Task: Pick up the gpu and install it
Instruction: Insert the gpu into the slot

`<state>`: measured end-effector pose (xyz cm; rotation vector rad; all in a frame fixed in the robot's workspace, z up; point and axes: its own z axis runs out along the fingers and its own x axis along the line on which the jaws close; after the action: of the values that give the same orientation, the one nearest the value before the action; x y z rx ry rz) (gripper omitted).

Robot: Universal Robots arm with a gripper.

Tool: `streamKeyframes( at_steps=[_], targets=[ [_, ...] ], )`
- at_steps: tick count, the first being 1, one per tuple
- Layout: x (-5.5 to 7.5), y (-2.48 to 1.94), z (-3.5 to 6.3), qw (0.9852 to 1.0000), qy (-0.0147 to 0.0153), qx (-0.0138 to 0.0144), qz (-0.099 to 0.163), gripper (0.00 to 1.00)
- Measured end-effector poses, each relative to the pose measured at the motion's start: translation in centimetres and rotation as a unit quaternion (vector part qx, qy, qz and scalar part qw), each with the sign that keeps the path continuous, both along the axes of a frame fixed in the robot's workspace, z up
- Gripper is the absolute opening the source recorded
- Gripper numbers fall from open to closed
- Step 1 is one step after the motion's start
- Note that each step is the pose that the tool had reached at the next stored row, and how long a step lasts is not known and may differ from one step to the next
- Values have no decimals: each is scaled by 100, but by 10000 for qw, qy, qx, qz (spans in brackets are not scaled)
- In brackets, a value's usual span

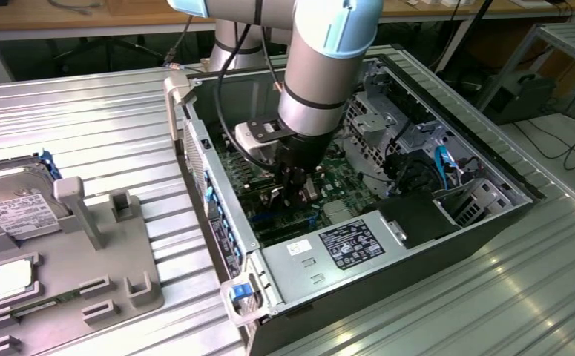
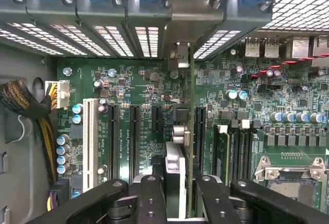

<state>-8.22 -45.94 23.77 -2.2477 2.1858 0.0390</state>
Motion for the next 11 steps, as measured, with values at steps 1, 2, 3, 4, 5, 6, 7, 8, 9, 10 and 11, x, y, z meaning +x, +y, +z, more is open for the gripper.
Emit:
streamKeyframes(
  at_steps=[1, 2, 3, 4, 5, 6, 7, 8, 9, 10, 11],
  targets=[
    [-3, 0, 0, 10000, -6, 0, 0, 28],
    [-12, 1, 0, 10000, -20, 0, 0, 28],
    [-22, 2, 0, 10000, -41, 0, 0, 28],
    [-35, 2, 0, 10000, -66, 0, 0, 28],
    [-40, 3, 0, 10000, -97, 0, -3, 28],
    [-41, 4, -1, 9999, -132, 0, -10, 28],
    [-41, 4, 0, 9999, -150, 0, -14, 28],
    [-45, 4, 0, 9999, -165, -1, -17, 28],
    [-51, 5, 0, 9998, -174, -1, -18, 28],
    [-58, 5, 0, 9998, -176, 0, -18, 28],
    [-65, 5, -1, 9998, -177, 0, -18, 28]
  ],
)
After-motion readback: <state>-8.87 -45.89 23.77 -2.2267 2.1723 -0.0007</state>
